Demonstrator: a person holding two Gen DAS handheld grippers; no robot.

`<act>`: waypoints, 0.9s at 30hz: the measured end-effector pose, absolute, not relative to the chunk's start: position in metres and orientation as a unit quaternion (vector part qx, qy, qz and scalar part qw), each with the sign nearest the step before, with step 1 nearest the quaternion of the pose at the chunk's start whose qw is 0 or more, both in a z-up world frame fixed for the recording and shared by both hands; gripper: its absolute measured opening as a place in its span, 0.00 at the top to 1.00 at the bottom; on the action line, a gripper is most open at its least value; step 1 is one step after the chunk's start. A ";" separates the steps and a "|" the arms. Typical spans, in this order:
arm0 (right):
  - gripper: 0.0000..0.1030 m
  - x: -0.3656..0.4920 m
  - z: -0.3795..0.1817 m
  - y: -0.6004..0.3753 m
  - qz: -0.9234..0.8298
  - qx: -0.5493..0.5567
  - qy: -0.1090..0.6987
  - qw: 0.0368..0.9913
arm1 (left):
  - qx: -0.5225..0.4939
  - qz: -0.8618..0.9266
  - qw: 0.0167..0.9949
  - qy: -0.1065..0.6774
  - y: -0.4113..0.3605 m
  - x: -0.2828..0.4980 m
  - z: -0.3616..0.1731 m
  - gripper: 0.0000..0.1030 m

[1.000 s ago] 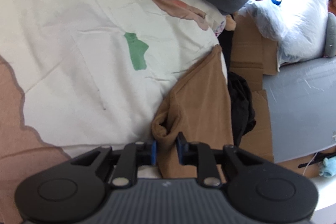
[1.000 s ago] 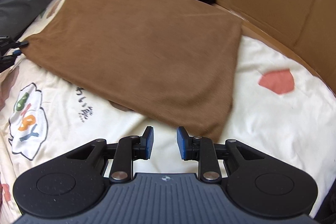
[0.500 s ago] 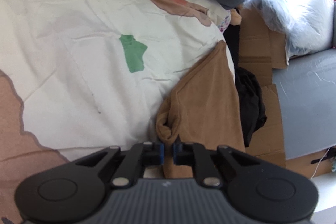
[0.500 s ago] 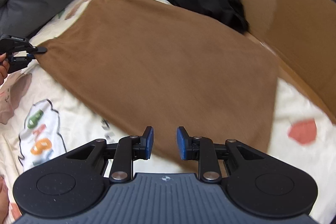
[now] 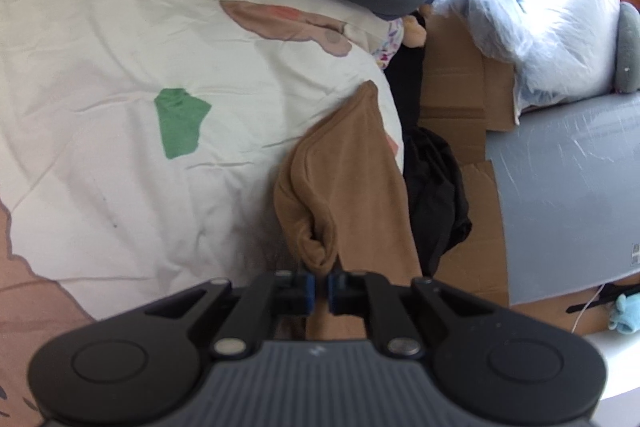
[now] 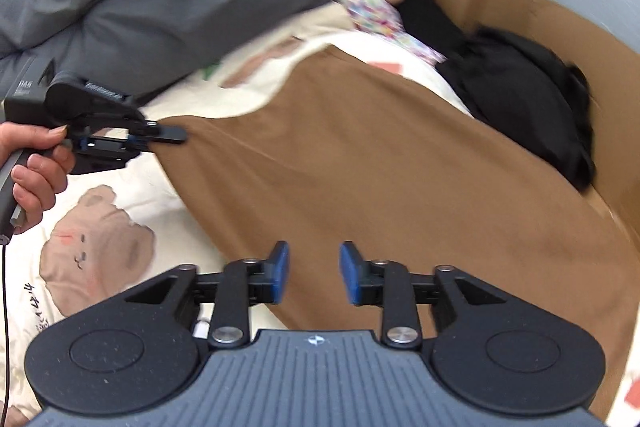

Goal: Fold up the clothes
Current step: 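Pinch the brown shirt corner with the left gripper while the right gripper approaches it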

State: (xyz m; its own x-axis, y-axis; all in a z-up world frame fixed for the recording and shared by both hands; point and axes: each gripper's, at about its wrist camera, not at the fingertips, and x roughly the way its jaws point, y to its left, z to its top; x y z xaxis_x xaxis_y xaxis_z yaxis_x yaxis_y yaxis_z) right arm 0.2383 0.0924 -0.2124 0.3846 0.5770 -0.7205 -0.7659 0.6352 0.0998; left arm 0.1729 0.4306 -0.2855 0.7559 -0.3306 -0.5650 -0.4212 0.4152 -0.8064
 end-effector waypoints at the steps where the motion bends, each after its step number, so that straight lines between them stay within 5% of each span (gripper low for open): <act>1: 0.59 0.236 -0.210 0.100 0.413 -0.131 0.370 0.822 | -0.541 0.026 0.765 0.347 0.430 0.174 -0.283 0.94; 11: 0.56 0.215 -0.196 0.180 0.436 -0.180 0.309 0.826 | -0.547 0.003 0.762 0.347 0.429 0.185 -0.265 0.94; 17: 0.44 0.203 -0.201 0.211 0.438 -0.203 0.287 0.827 | -0.554 -0.003 0.754 0.352 0.433 0.187 -0.265 0.94; 27: 0.44 0.196 -0.223 0.246 0.419 -0.249 0.269 0.830 | -0.567 -0.002 0.741 0.360 0.433 0.183 -0.265 0.95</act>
